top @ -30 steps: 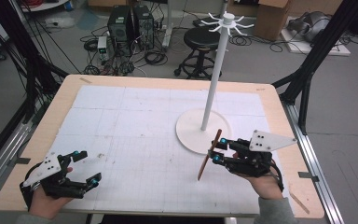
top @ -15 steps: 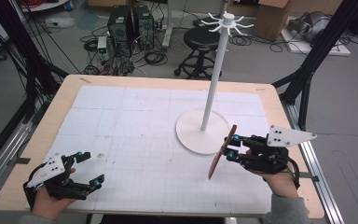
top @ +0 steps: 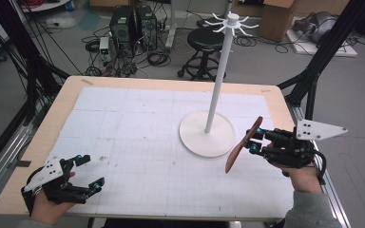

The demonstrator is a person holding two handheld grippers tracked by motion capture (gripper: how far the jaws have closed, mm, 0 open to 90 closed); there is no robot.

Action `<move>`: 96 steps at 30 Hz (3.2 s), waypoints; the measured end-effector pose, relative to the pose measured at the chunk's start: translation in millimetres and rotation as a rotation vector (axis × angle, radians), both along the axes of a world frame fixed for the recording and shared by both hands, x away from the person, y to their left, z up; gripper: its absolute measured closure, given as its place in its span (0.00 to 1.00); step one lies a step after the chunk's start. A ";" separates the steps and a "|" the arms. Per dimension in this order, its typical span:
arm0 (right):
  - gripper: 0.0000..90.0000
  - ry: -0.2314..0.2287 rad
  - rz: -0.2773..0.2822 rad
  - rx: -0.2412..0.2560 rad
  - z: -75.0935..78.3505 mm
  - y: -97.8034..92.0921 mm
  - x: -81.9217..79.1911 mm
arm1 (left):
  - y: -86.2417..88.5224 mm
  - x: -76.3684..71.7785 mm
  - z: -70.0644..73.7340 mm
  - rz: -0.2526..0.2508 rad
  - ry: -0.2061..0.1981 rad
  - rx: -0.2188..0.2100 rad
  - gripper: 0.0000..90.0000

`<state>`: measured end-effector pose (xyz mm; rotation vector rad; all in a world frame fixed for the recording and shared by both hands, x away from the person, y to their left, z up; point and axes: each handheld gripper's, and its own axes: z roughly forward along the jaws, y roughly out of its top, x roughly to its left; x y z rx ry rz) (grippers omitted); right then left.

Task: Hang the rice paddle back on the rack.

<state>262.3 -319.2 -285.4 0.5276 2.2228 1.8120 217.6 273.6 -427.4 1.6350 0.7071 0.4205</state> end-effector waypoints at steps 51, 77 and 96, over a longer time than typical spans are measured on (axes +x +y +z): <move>0.71 0.008 -0.098 -0.023 80.6 -7.4 96.5 | -0.3 2.0 -1.4 -0.019 0.014 -0.038 0.03; 0.71 -0.053 -0.153 -0.049 128.4 21.6 100.0 | 7.1 2.2 -0.6 0.000 0.015 -0.068 0.03; 0.71 -0.067 -0.211 -0.051 129.3 33.2 105.9 | 8.9 2.3 -1.5 -0.001 0.024 -0.069 0.03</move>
